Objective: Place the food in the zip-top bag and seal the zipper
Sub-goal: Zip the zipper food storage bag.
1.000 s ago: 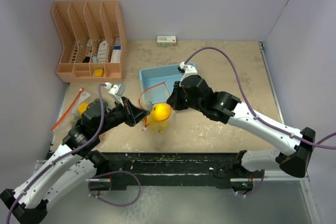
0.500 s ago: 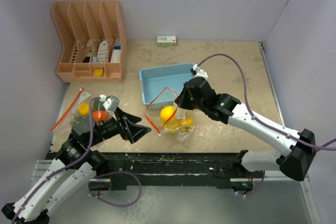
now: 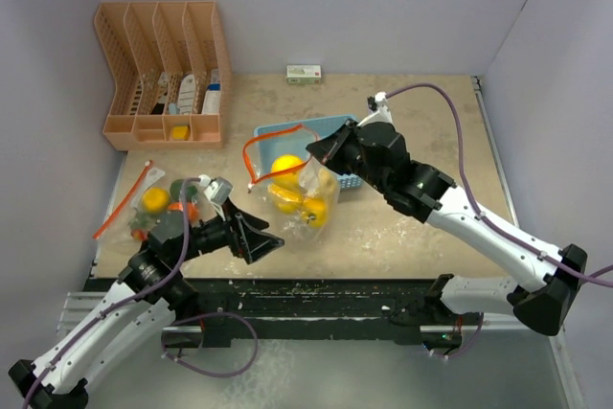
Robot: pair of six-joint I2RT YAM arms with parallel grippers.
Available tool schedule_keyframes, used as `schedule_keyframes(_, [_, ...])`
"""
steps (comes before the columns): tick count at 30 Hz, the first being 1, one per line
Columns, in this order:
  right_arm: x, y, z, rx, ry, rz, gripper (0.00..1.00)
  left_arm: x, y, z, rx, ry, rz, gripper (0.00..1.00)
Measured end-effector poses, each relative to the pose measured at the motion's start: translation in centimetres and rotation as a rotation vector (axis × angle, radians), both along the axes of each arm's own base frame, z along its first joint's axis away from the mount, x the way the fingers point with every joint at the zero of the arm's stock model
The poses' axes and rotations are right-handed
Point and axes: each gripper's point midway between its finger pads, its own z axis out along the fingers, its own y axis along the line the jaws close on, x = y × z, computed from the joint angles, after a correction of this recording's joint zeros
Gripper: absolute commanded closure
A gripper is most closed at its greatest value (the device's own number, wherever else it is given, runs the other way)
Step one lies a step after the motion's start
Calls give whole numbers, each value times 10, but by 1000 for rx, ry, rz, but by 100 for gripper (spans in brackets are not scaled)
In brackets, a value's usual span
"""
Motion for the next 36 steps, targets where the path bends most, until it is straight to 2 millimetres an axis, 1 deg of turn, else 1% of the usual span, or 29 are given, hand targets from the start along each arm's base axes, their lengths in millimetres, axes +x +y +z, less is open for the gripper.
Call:
schedule_keyframes(2, [3,3,12,40,-22,-4,100,5,1,-6,6,3,26,1])
schedule_keyframes(3, [4,4,15,52,-26,-5,100,9,2,-10,14,8,46,1])
schedule_keyframes(6, [6,7,15,65,-22,-8,100,22,7,-24,41,20,120,1])
schedule_keyframes(9, [6,7,14,68,-16,-10,100,34,16,-27,51,-9,209,1])
schedule_keyframes(14, [8,5,17,76,-19,-19,100,54,33,-7,23,-125,347,0])
schedule_keyframes(16, [9,4,17,77,-19,-23,100,60,38,1,1,-176,388,2])
schedule_keyframes(18, [10,4,17,80,-18,-25,100,66,40,4,-17,-216,419,5])
schedule_keyframes(21, [10,4,17,86,-16,-24,100,75,41,0,-23,-240,448,12])
schedule_keyframes(24, [10,5,18,96,-18,-23,100,85,36,-8,-7,-246,457,16])
schedule_keyframes(26, [10,6,19,101,-20,-22,100,90,33,-12,-3,-250,459,17])
schedule_keyframes(29, [10,6,19,102,-20,-21,100,95,31,-11,-14,-274,469,18])
schedule_keyframes(36, [9,7,13,94,-10,-15,100,98,39,22,-90,-388,519,18])
